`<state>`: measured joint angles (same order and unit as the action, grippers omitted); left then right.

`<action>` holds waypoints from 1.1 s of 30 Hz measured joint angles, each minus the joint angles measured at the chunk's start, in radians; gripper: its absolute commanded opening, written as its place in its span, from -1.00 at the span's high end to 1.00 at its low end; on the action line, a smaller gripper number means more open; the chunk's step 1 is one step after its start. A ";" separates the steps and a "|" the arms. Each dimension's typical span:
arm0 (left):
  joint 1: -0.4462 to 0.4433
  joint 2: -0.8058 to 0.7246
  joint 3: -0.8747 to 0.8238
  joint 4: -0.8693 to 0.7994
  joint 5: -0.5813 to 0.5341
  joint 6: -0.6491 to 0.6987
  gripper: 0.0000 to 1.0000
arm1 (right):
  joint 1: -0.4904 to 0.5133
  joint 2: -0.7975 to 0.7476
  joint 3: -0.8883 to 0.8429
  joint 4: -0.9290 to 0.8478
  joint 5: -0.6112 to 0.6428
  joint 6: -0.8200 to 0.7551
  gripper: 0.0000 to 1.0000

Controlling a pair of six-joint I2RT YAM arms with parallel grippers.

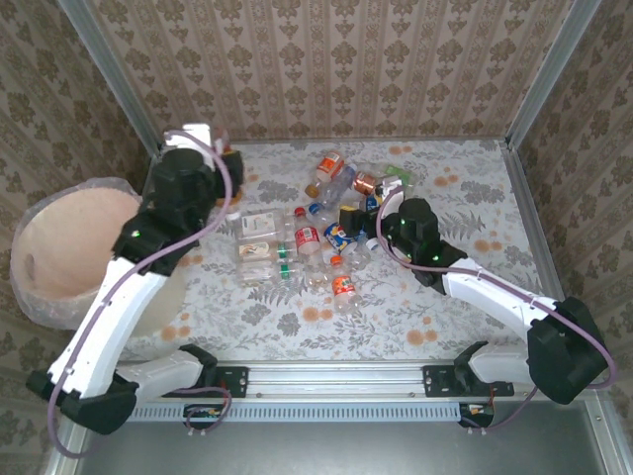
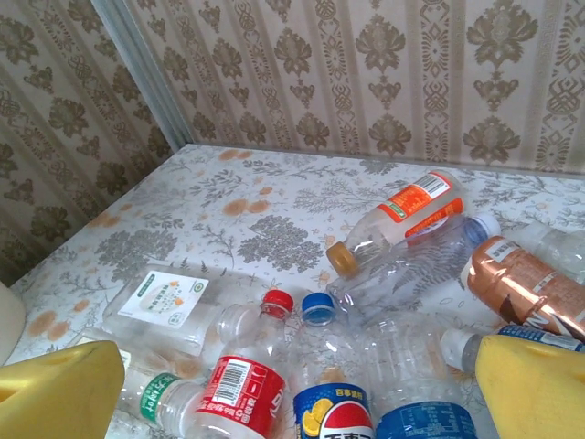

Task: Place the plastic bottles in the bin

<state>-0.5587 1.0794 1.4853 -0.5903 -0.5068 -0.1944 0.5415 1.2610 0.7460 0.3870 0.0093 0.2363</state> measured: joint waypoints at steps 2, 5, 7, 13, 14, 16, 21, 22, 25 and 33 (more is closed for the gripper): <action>0.024 -0.002 0.078 -0.054 -0.075 0.061 -0.06 | 0.000 0.000 -0.001 0.005 0.003 -0.003 -1.00; 0.109 0.008 0.169 -0.128 -0.152 0.127 -0.06 | 0.000 0.000 -0.001 0.012 0.003 -0.007 -1.00; 0.195 0.014 0.200 -0.173 -0.181 0.151 -0.07 | -0.002 0.000 -0.001 0.018 0.003 -0.011 -1.00; 0.404 0.052 0.260 -0.311 -0.202 0.177 -0.07 | -0.005 0.002 -0.002 0.040 -0.004 -0.022 -1.00; 0.439 0.059 0.269 -0.328 -0.198 0.177 -0.07 | -0.005 0.002 -0.002 0.042 -0.008 -0.023 -1.00; 0.546 0.072 0.279 -0.370 -0.154 0.176 -0.07 | -0.005 0.002 -0.003 0.049 -0.014 -0.025 -1.00; 0.868 0.098 0.274 -0.471 0.124 0.142 -0.07 | -0.007 0.002 -0.019 0.060 -0.019 -0.026 -1.00; 0.927 0.103 0.268 -0.487 0.185 0.138 -0.07 | -0.007 0.002 -0.024 0.059 -0.020 -0.028 -1.00; 1.050 0.126 0.245 -0.530 0.359 0.134 -0.07 | -0.007 0.000 -0.037 0.058 -0.021 -0.032 -1.00; 1.123 0.177 0.131 -0.562 0.612 0.121 -0.08 | -0.007 -0.031 -0.061 0.059 -0.021 -0.044 -1.00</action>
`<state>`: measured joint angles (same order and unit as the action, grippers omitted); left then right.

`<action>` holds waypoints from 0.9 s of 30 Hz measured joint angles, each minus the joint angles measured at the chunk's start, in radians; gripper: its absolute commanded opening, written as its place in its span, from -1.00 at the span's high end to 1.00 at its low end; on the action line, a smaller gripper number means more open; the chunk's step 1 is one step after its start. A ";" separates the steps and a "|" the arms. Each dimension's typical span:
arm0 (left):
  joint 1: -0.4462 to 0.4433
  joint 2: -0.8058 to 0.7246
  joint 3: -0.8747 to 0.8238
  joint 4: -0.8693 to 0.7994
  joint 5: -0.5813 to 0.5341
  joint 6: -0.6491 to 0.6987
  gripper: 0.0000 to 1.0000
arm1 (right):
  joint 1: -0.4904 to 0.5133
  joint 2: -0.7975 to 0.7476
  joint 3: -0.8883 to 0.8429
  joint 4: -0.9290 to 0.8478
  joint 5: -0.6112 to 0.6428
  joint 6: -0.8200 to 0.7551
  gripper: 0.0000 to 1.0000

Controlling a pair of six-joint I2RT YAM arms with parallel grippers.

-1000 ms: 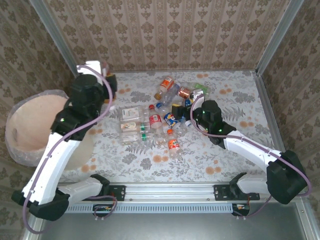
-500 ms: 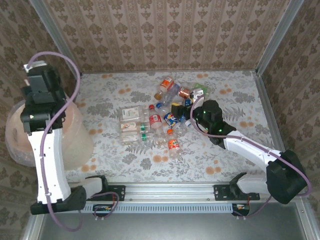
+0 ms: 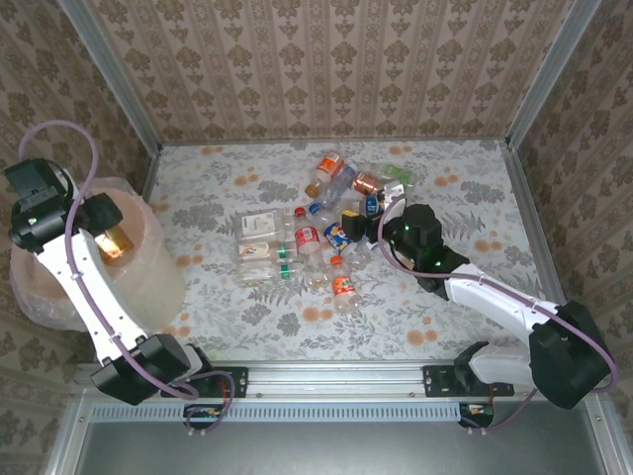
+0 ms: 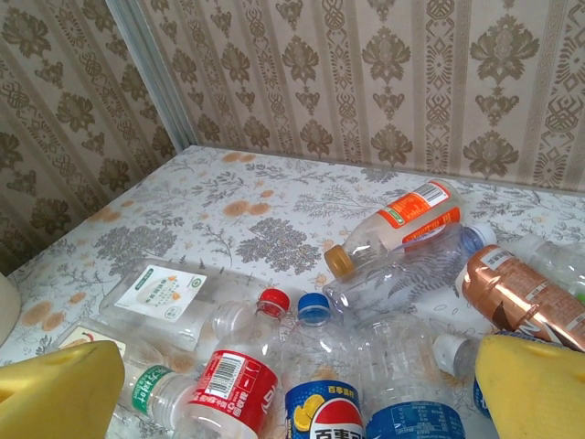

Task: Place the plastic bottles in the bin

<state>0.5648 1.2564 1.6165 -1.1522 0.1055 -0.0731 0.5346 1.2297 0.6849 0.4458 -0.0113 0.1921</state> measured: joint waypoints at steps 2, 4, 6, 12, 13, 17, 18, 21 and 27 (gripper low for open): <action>0.001 0.004 -0.029 0.009 0.039 -0.003 -0.09 | 0.000 -0.004 -0.007 0.000 0.001 0.000 -1.00; 0.002 0.008 -0.054 0.020 0.073 -0.010 -0.10 | 0.000 -0.005 -0.012 -0.002 0.001 0.000 -1.00; 0.004 0.014 -0.076 0.034 0.107 -0.021 -0.09 | -0.001 -0.006 -0.015 -0.005 0.001 0.000 -1.00; 0.006 0.029 -0.166 0.109 0.221 -0.071 -0.15 | -0.001 -0.006 -0.015 -0.007 0.005 0.001 -1.00; 0.006 0.032 -0.179 0.119 0.240 -0.081 -0.18 | -0.001 -0.006 -0.015 -0.007 0.005 0.002 -1.00; 0.006 0.038 -0.225 0.165 0.280 -0.123 -0.22 | -0.001 -0.002 -0.015 -0.007 0.006 0.005 -1.00; 0.006 0.038 -0.237 0.175 0.284 -0.132 -0.22 | -0.001 0.001 -0.015 -0.007 0.006 0.008 -1.00; 0.006 0.039 -0.276 0.205 0.289 -0.153 -0.30 | -0.001 0.007 -0.015 -0.008 0.008 0.017 -1.00; 0.006 0.040 -0.299 0.232 0.287 -0.175 -0.44 | -0.002 0.008 -0.015 -0.011 0.009 0.023 -1.00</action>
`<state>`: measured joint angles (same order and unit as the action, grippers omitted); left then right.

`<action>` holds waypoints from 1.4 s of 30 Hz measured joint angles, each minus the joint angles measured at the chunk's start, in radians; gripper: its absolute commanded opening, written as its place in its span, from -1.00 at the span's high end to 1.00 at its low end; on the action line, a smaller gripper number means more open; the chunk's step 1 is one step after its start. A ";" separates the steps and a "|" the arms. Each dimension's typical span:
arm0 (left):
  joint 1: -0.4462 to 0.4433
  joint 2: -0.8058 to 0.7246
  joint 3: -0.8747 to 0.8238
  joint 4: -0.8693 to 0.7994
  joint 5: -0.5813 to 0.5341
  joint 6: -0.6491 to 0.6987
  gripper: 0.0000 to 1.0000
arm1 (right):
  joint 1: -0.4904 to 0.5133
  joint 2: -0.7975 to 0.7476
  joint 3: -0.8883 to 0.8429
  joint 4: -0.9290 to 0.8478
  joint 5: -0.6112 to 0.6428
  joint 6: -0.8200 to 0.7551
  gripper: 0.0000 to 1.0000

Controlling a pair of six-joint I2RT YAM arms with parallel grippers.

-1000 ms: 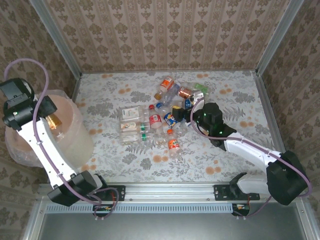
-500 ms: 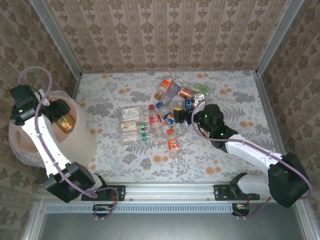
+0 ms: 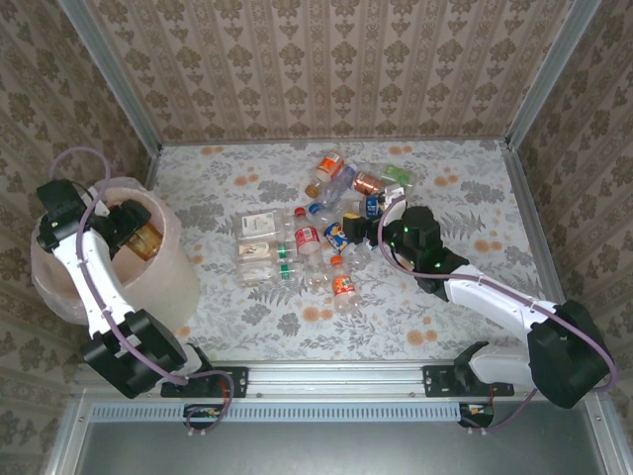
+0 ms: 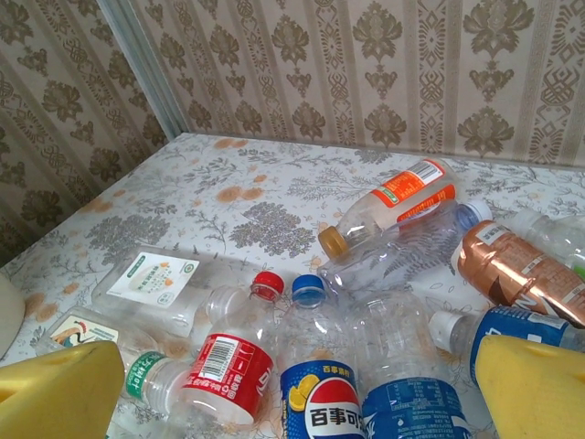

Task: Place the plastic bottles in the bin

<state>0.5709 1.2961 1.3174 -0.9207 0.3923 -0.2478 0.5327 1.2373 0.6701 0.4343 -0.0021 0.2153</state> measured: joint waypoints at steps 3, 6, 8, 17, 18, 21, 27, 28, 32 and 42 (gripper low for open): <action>0.000 0.000 -0.003 0.010 0.001 -0.012 -0.48 | 0.000 0.000 0.000 -0.012 0.013 0.006 -1.00; 0.000 0.000 -0.013 0.024 0.001 -0.023 -0.58 | -0.001 0.000 0.000 -0.023 0.028 0.019 -1.00; -0.001 0.000 -0.015 0.032 0.000 -0.026 -0.63 | -0.001 0.000 0.000 -0.033 0.041 0.024 -1.00; -0.001 -0.015 -0.015 0.039 -0.014 -0.036 -0.73 | -0.003 0.000 -0.003 -0.102 0.077 0.041 -1.00; -0.001 -0.023 -0.016 0.039 -0.018 -0.037 -0.73 | -0.003 0.000 -0.005 -0.108 0.082 0.046 -1.00; -0.001 -0.059 -0.016 0.039 -0.033 -0.047 -0.77 | -0.006 0.000 -0.008 -0.137 0.101 0.061 -1.00; -0.001 -0.183 -0.018 0.052 -0.057 -0.084 -0.92 | -0.019 0.027 -0.009 -0.213 0.152 0.134 -1.00; -0.001 -0.208 -0.023 0.062 -0.060 -0.095 -0.95 | -0.025 0.035 -0.009 -0.226 0.156 0.150 -1.00; -0.001 -0.296 -0.046 0.100 -0.060 -0.130 -1.00 | -0.040 0.068 -0.009 -0.278 0.161 0.211 -1.00; -0.071 -0.409 -0.081 0.247 0.031 -0.221 -1.00 | -0.044 0.140 -0.001 -0.335 -0.018 0.141 -0.87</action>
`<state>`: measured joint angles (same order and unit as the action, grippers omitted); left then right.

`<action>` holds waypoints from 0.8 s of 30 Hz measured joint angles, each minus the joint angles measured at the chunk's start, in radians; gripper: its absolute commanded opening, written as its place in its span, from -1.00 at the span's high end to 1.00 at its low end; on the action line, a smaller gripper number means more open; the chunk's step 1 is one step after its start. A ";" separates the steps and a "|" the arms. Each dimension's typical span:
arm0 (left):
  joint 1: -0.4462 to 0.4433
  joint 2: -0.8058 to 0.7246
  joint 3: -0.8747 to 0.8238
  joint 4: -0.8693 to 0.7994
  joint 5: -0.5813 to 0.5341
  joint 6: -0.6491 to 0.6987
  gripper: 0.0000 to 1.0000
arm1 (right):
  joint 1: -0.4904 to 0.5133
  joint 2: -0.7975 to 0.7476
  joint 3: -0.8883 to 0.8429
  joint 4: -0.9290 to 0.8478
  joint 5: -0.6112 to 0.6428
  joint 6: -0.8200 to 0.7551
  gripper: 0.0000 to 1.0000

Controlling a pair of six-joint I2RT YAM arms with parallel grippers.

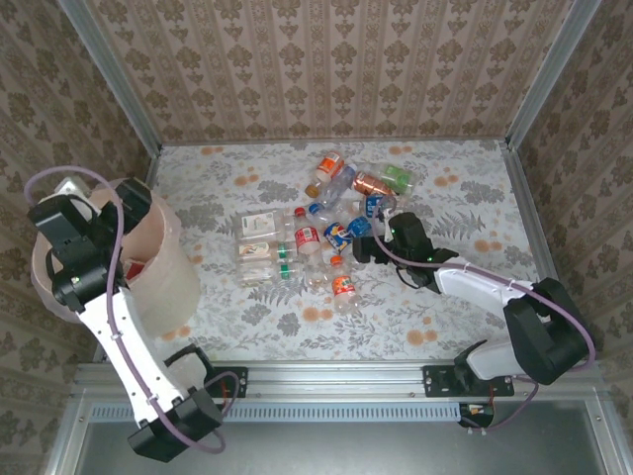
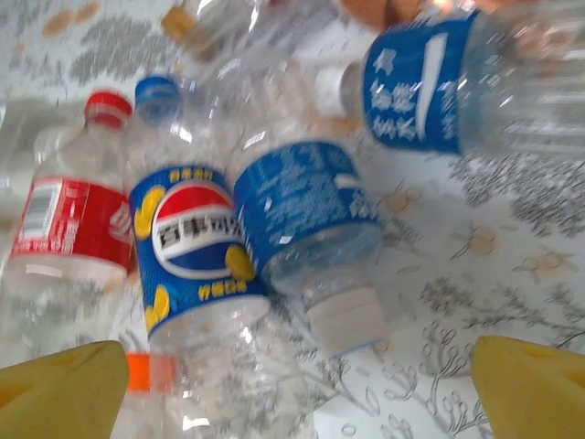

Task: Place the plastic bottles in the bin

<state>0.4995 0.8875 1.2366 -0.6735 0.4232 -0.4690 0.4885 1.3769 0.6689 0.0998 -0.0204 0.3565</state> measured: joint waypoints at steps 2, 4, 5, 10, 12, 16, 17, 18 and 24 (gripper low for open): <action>-0.072 -0.009 0.000 0.028 0.007 -0.004 -1.00 | 0.003 0.000 0.000 -0.007 -0.039 -0.015 -0.87; -0.154 -0.011 0.001 0.044 0.000 -0.003 -1.00 | 0.014 0.000 0.002 -0.027 -0.056 -0.021 -0.89; -0.200 -0.010 0.001 0.051 -0.010 -0.003 -1.00 | 0.026 -0.001 0.002 -0.039 -0.060 -0.021 -0.90; -0.388 0.001 0.001 0.101 -0.072 -0.004 -1.00 | 0.122 -0.051 -0.026 -0.096 -0.050 -0.015 -0.98; -0.440 0.016 0.001 0.127 -0.092 -0.007 -1.00 | 0.168 -0.089 -0.050 -0.113 -0.035 -0.011 -0.99; -0.519 0.067 0.001 0.173 -0.131 -0.010 -1.00 | 0.247 -0.116 -0.074 -0.148 0.003 0.006 -1.00; -0.531 0.080 0.001 0.179 -0.138 -0.010 -1.00 | 0.259 -0.115 -0.075 -0.154 0.013 0.011 -1.00; -0.543 0.094 0.001 0.186 -0.146 -0.010 -1.00 | 0.272 -0.114 -0.075 -0.158 0.021 0.014 -1.00; -0.584 0.137 0.000 0.221 -0.175 -0.010 -1.00 | 0.344 -0.045 -0.067 -0.169 0.052 0.015 -0.98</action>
<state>-0.0845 1.0248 1.2369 -0.4526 0.2478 -0.4793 0.8326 1.3315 0.6022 -0.0692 0.0315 0.3717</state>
